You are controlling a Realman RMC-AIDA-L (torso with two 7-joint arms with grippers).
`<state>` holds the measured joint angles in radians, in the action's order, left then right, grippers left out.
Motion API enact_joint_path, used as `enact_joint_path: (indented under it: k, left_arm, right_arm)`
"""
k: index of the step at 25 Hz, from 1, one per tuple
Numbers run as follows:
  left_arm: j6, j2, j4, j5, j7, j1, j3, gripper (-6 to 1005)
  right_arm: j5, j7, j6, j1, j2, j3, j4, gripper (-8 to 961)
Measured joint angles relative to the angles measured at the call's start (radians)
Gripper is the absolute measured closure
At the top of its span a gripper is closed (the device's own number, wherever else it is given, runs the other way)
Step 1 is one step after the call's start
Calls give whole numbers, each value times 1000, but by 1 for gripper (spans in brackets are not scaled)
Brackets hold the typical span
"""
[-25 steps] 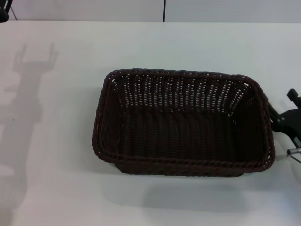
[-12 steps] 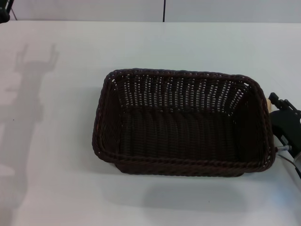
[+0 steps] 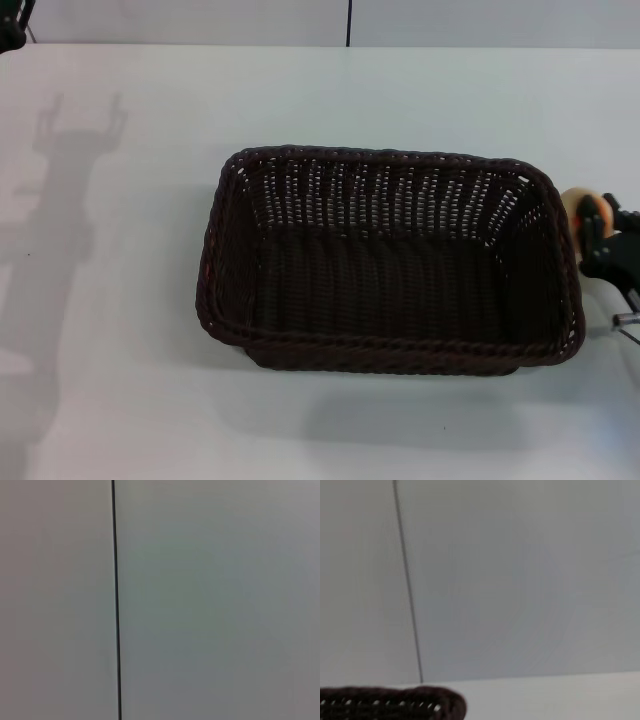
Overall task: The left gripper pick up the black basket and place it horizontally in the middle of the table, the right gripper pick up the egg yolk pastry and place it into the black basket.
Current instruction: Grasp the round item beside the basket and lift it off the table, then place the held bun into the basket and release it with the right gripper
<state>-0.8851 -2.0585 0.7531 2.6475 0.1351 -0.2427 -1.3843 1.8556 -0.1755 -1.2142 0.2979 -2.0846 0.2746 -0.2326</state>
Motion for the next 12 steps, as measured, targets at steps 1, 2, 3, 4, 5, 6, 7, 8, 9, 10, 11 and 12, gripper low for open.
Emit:
enact_joint_path:
  k: [1, 2, 3, 4, 5, 6, 7, 8, 9, 10, 11, 12]
  left_arm:
    - [0, 0, 0, 0, 0, 0, 0, 213]
    - [0, 0, 0, 0, 0, 0, 1, 213]
    - [0, 0, 0, 0, 0, 0, 1, 213]
    - [0, 0, 0, 0, 0, 0, 2, 213]
    - [0, 0, 0, 0, 0, 0, 4, 213]
    - [0, 0, 0, 0, 0, 0, 4, 213]
    - [0, 0, 0, 0, 0, 0, 4, 213]
    - [0, 0, -1, 0, 0, 0, 4, 213]
    - [0, 0, -1, 0, 0, 0, 4, 212]
    - [0, 0, -1, 0, 0, 0, 4, 212]
    - [0, 0, -1, 0, 0, 0, 4, 212]
    - [0, -1, -1, 0, 0, 0, 5, 212]
  right_arm:
    - [0, 0, 0, 0, 0, 0, 0, 665]
    - [0, 0, -55, -19, 0, 5, -2, 691]
    - [0, 0, -55, -19, 0, 5, -2, 718]
    - [0, 6, -107, -32, 0, 4, -4, 744]
    - [3, 37, -223, -60, -1, -3, -18, 771]
    - [7, 67, -283, -74, -1, -8, -36, 777]
    - [14, 95, -335, -86, -1, -13, -53, 784]
    - [27, 125, -394, -99, 1, -19, -73, 790]
    - [27, 125, -394, -99, 1, -19, -73, 796]
    - [61, 155, -472, -109, 2, -27, -92, 802]
    - [61, 155, -472, -109, 2, -27, -92, 809]
    - [83, 159, -495, -110, 2, -28, -97, 815]
